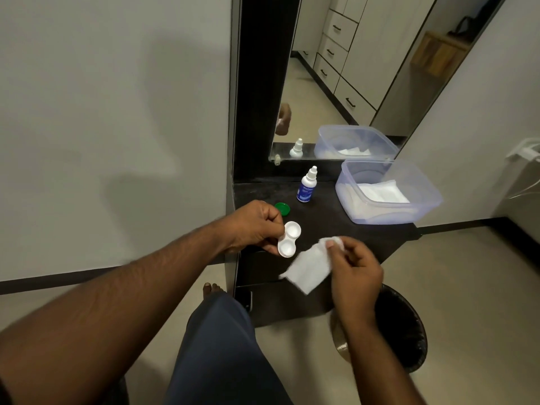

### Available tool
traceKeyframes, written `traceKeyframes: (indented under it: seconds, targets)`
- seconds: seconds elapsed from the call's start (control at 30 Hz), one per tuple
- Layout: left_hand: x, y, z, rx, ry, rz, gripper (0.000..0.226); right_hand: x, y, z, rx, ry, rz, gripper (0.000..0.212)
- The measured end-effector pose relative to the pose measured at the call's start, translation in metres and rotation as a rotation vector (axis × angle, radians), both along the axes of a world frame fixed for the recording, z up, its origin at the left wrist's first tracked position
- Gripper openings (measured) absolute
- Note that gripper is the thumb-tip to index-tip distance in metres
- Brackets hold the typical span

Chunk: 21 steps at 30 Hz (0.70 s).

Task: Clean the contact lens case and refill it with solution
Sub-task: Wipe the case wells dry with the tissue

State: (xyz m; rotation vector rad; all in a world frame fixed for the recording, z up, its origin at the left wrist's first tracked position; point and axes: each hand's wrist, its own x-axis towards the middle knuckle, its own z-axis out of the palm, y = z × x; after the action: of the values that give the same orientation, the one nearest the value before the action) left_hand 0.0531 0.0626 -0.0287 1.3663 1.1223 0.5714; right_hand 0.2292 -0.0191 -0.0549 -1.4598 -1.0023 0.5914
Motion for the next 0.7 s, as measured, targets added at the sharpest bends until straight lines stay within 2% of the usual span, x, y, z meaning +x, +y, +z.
traceKeyframes:
  seconds: [0.07,0.17,0.3,0.4,0.57,0.7]
  targets:
    - [-0.001,0.0,0.001,0.022,0.013,-0.019,0.019,0.009,0.003,0.011,0.022,-0.037,-0.056,0.008]
    - [-0.003,-0.001,0.002,0.031,0.022,-0.047,0.018,0.01,0.01,0.027,0.148,-0.18,0.019,0.007]
    - [-0.005,0.001,0.003,-0.019,-0.05,-0.074,0.007,-0.002,0.027,0.03,0.285,-0.547,0.269,0.006]
    - [-0.006,0.001,0.004,-0.026,-0.069,-0.093,0.007,-0.004,0.034,0.017,0.257,-0.84,0.446,0.017]
    - [-0.005,-0.001,0.006,0.029,-0.01,-0.113,0.015,0.017,0.037,0.012,0.17,-0.969,0.575,0.029]
    - [-0.005,-0.002,0.006,0.055,0.012,-0.109,0.012,0.032,0.042,0.02,0.219,-1.352,0.652,0.039]
